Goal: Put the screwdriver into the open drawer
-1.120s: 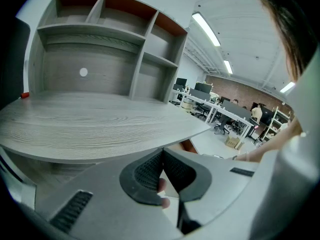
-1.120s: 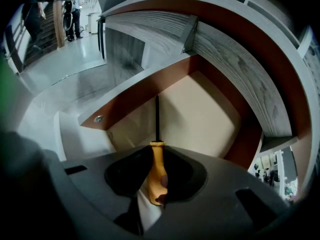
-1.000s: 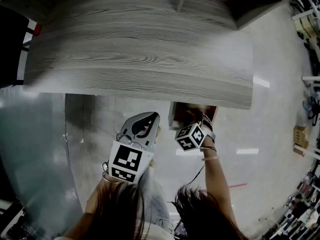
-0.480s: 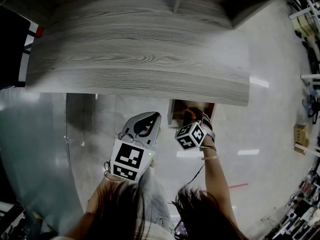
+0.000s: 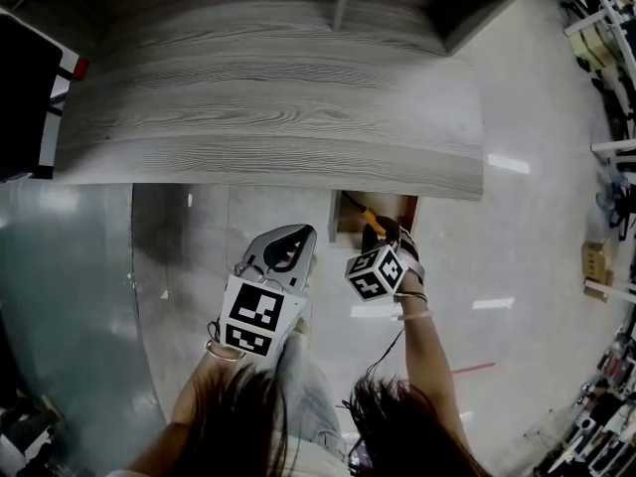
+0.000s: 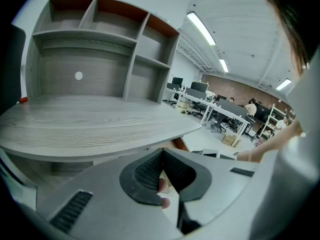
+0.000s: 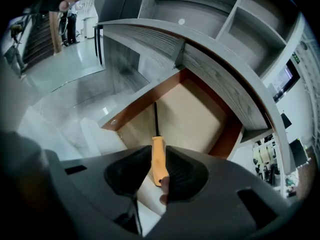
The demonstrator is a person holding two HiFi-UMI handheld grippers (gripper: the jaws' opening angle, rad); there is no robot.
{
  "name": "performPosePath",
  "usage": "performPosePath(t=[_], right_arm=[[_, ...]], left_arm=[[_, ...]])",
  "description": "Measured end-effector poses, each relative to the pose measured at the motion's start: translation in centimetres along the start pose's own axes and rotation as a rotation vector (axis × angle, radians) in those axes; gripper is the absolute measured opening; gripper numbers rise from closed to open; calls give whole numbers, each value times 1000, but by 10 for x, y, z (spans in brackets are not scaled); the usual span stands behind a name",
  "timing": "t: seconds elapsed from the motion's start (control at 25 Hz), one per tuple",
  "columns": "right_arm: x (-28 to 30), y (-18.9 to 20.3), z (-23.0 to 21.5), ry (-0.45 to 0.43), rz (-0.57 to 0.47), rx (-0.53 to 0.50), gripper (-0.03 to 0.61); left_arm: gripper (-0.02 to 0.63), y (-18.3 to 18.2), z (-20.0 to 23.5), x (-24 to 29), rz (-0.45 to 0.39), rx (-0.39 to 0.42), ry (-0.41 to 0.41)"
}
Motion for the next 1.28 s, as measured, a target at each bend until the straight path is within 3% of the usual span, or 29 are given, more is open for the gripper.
performPosePath(t=[0.76,1.28], right_arm=[[-74,-2,15,44,-55,157,89],[-125,-9,30,140,-99,235,63]], left_arm=[[15,6,-41,-44,-20,23,8],[15,9,-61,-79,-39,33,-1]])
Point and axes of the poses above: the fingertips, and each gripper's own axes: x forward along the fingers, z to its left, y out of its underside, the point moved 9 cm from there along -x, backward along the fingers, and after that the axes turned 15 degrees about -x, right-handed, at the moved point
